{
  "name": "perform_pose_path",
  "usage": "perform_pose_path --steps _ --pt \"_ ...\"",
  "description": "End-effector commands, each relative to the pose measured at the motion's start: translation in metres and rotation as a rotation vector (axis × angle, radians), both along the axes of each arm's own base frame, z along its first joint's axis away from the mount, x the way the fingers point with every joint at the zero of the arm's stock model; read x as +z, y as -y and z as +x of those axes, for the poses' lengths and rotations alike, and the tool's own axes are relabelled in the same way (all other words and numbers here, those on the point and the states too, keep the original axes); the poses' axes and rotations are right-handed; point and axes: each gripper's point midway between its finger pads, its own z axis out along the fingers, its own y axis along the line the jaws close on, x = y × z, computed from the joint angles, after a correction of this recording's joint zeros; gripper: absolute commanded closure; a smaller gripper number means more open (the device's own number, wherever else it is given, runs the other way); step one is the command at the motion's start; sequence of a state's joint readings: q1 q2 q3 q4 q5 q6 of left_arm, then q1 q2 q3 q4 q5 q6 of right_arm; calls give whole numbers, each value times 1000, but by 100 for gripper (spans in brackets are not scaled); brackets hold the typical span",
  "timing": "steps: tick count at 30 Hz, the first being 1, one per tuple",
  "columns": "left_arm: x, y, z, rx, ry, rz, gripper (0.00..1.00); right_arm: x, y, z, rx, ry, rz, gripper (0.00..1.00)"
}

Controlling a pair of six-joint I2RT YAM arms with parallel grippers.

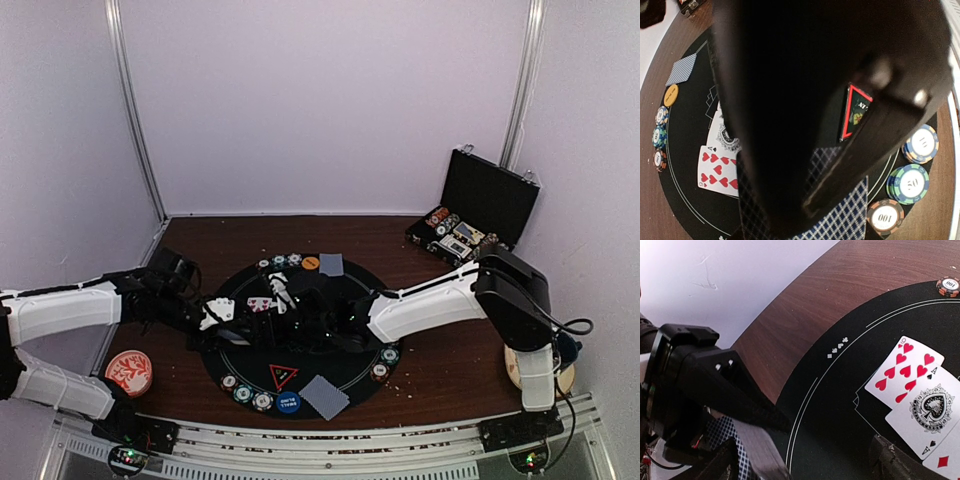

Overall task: Distribute texas hold em gaming equipment
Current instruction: Pick up the poker card from the face-down deck piles.

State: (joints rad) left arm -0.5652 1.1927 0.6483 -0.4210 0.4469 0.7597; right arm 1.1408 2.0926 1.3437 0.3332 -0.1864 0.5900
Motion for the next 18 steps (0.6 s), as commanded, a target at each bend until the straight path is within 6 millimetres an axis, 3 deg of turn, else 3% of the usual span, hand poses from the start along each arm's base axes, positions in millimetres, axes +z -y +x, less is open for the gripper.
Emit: perform_pose_path --steps 1,6,10,18 --pt "1 5 -12 -59 -7 -18 90 4 -14 9 13 23 14 10" --pt "0 5 -14 -68 -9 -18 90 -3 -12 21 -20 45 -9 21" --pt "-1 5 -15 -68 -10 -16 90 -7 6 35 -89 73 -49 35" --pt "-2 6 -12 -58 -15 -10 90 -7 33 41 -134 84 -72 48"
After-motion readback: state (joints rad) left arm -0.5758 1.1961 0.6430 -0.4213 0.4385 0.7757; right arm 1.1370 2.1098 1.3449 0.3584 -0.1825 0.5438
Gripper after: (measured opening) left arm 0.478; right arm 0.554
